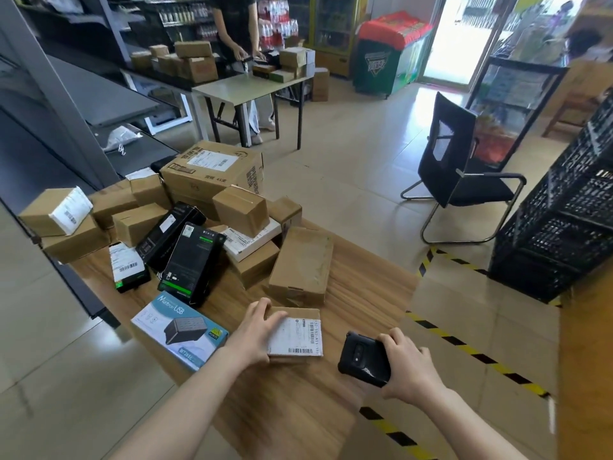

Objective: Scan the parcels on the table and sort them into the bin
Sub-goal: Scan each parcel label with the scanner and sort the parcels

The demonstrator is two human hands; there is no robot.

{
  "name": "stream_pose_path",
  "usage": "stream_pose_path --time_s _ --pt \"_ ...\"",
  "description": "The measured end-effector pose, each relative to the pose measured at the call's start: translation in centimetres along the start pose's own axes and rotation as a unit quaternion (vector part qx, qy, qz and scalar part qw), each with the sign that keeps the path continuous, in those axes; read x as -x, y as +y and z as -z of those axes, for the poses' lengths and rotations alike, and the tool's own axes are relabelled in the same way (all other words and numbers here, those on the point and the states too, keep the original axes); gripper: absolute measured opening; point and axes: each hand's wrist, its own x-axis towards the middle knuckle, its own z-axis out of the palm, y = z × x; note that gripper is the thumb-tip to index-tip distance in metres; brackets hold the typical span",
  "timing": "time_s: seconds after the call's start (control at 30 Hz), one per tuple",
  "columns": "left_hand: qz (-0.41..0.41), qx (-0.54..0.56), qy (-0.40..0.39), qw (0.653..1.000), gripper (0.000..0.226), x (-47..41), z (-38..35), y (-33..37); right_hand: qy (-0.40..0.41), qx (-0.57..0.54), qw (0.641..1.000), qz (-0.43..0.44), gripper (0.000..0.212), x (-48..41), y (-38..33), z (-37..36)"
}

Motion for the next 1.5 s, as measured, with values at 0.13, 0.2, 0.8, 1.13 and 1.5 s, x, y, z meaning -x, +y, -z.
stream_pose_path --time_s 0.13,0.2,0.8,1.13,1.5 --pt "-0.020 -0.035 0.005 0.999 0.092 0.4 0.4 0.2 -0.006 0.033 0.999 0.006 0.086 -0.2 -0.4 0.8" --pt "-0.021 -0.047 0.004 0.999 0.090 0.5 0.6 0.2 -0.003 0.042 0.999 0.013 0.084 -0.4 -0.5 1.1" --pt "-0.048 -0.095 0.024 0.994 0.093 -0.4 0.9 -2.8 -0.005 0.043 0.999 0.002 0.082 -2.8 -1.1 1.5" --pt "-0.025 -0.027 0.033 0.999 0.097 0.8 -0.2 -4.1 -0.005 -0.098 0.995 0.022 0.093 -5.9 -3.6 1.0" --pt "0.179 0.047 0.122 0.975 0.096 10.1 -1.8 -0.1 -0.023 -0.096 0.970 0.222 0.099 -10.1 -8.2 2.1"
